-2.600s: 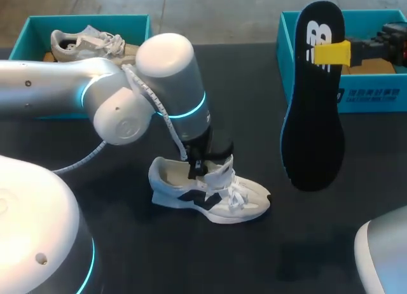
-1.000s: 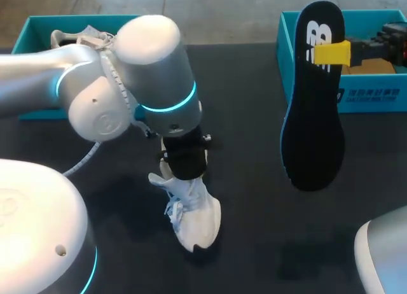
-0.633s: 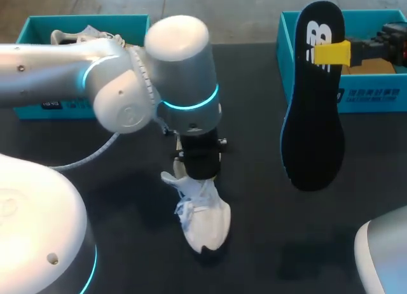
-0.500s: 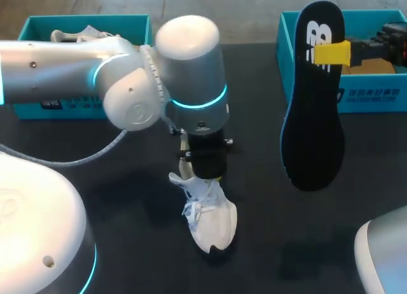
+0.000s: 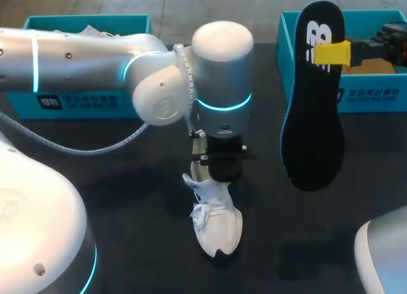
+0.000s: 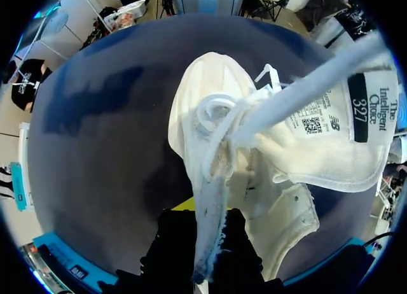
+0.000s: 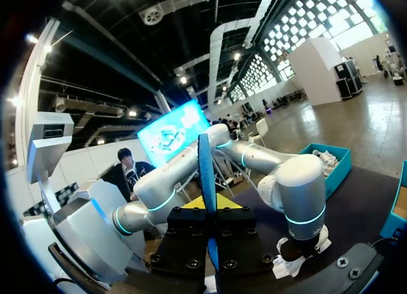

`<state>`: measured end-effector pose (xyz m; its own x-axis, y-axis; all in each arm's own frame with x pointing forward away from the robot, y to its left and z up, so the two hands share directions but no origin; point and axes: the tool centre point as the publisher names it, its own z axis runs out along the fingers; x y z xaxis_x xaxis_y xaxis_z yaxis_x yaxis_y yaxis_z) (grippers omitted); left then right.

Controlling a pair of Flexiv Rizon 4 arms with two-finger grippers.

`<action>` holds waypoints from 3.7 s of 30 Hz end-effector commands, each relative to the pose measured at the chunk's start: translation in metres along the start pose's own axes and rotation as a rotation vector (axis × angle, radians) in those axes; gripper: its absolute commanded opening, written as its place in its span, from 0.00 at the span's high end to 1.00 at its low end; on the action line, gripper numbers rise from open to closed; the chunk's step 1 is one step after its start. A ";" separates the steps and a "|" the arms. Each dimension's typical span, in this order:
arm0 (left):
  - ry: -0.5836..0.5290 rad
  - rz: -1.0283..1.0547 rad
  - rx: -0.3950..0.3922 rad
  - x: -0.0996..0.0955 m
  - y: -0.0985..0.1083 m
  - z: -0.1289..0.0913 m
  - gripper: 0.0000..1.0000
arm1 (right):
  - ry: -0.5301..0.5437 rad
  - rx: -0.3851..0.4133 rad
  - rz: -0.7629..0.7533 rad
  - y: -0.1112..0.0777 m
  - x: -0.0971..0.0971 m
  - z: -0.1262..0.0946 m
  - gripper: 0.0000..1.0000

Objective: Take the shoe out of the shoebox, open the shoe tongue, remove and reinsert the insole, then place the shoe into the shoebox

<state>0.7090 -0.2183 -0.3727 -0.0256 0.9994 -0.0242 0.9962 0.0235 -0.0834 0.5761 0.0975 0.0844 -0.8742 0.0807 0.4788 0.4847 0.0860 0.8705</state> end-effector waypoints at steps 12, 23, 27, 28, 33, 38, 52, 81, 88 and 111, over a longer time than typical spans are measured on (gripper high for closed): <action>0.056 -0.002 0.056 -0.006 -0.002 -0.001 1.00 | 0.000 0.005 0.002 0.003 -0.001 0.002 1.00; 0.054 0.014 0.043 0.004 -0.011 -0.013 1.00 | 0.000 0.005 0.002 0.003 -0.001 0.002 1.00; 0.062 0.013 0.043 0.009 -0.014 -0.011 1.00 | 0.000 0.005 0.002 0.003 -0.001 0.002 1.00; 0.065 0.012 0.047 0.011 -0.015 -0.011 1.00 | 0.000 0.005 0.002 0.003 -0.001 0.002 1.00; 0.072 0.016 0.046 0.019 -0.018 -0.009 1.00 | 0.000 0.005 0.002 0.003 -0.001 0.002 1.00; 0.076 0.017 0.052 0.022 -0.021 -0.008 1.00 | 0.000 0.005 0.002 0.003 -0.001 0.002 1.00; 0.083 0.054 0.066 0.029 -0.035 0.001 1.00 | 0.000 0.005 0.002 0.003 -0.001 0.002 1.00; 0.091 -0.015 0.086 0.017 -0.041 0.021 0.58 | 0.000 0.005 0.002 0.003 -0.001 0.002 1.00; 0.032 -0.020 0.078 0.013 -0.041 0.007 0.00 | 0.000 0.005 0.002 0.003 -0.001 0.002 1.00; -0.379 -0.209 0.161 -0.002 -0.008 -0.091 0.00 | 0.000 0.005 0.002 0.003 -0.001 0.002 1.00</action>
<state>0.7050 -0.2397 -0.2933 -0.2614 0.9381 -0.2274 0.9476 0.2045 -0.2456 0.5761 0.0975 0.0843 -0.8742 0.0807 0.4788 0.4846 0.0860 0.8705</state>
